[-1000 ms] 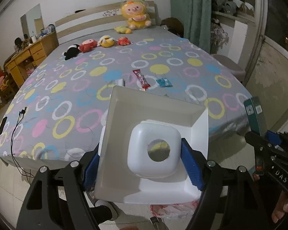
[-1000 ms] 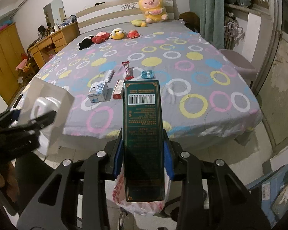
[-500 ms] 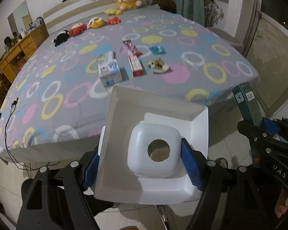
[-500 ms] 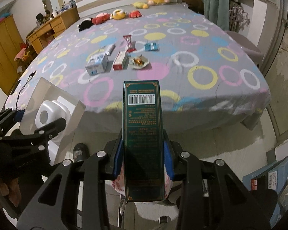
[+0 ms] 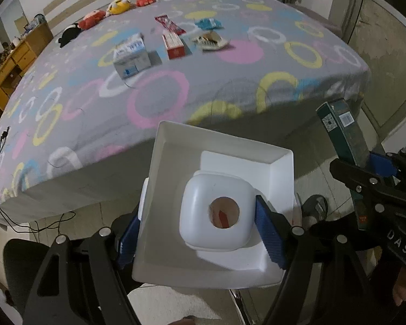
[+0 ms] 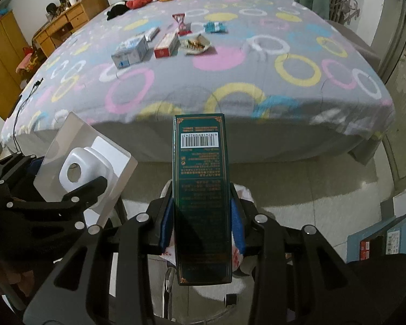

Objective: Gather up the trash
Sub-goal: 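Carry the white tray and green box toward the white plastic bag with both tools, then open both tools to drop the tray and green box into the bag, then move both tools back over the bed toward the remaining items, then grasp the milk carton with the left tool while the right tool grasps the snack wrapper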

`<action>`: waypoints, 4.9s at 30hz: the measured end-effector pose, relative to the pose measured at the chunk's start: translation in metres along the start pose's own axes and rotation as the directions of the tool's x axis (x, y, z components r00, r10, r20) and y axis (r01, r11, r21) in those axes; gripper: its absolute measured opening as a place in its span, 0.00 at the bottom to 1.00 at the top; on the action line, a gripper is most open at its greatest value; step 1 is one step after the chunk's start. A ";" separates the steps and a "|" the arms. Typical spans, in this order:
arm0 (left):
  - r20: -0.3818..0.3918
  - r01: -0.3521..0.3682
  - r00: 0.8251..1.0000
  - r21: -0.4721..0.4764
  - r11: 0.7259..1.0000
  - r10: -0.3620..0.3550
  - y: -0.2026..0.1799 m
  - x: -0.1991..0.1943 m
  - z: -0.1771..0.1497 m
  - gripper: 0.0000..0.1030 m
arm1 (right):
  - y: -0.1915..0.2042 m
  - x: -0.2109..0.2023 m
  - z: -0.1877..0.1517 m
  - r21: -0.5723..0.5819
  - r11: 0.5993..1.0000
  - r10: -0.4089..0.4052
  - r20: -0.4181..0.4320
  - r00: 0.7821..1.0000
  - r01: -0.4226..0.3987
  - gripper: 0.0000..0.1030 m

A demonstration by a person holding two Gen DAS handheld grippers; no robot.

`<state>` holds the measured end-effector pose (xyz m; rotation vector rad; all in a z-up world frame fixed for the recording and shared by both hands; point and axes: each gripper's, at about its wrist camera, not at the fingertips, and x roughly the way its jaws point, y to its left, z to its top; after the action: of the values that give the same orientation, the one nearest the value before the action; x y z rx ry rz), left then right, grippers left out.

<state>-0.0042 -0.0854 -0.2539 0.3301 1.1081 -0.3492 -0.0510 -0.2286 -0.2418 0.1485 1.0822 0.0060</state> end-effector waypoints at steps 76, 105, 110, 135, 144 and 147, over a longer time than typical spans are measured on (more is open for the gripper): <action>0.257 -0.007 0.963 -0.275 0.962 0.080 0.100 -0.068 0.075 0.92 | -0.009 -0.068 0.100 0.077 0.993 0.077 0.211 0.975 -0.095 0.94; 0.243 0.081 0.970 -0.320 0.944 -0.001 0.174 0.016 0.220 0.92 | 0.011 0.020 0.252 0.040 0.999 0.026 0.137 0.990 -0.032 0.94; 0.211 0.075 0.978 -0.325 0.943 -0.005 0.177 0.042 0.225 0.92 | 0.011 0.039 0.261 0.039 0.999 0.020 0.121 0.993 -0.025 0.94; 0.004 0.041 0.999 -0.345 0.938 -0.043 0.169 0.137 0.248 0.92 | -0.007 0.160 0.271 0.013 0.999 -0.050 -0.075 0.996 0.051 0.94; -0.049 0.033 0.997 -0.348 0.937 -0.053 0.165 0.156 0.247 0.92 | -0.009 0.187 0.267 -0.015 0.997 -0.074 -0.137 0.988 0.073 0.94; -0.060 0.022 0.997 -0.346 0.938 -0.045 0.164 0.163 0.247 0.92 | -0.012 0.200 0.266 -0.006 0.997 -0.080 -0.167 0.983 0.081 0.94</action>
<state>0.3315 -0.0614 -0.2873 0.0109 1.2183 -0.1686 0.2760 -0.2567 -0.2973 0.1063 1.2557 -0.0557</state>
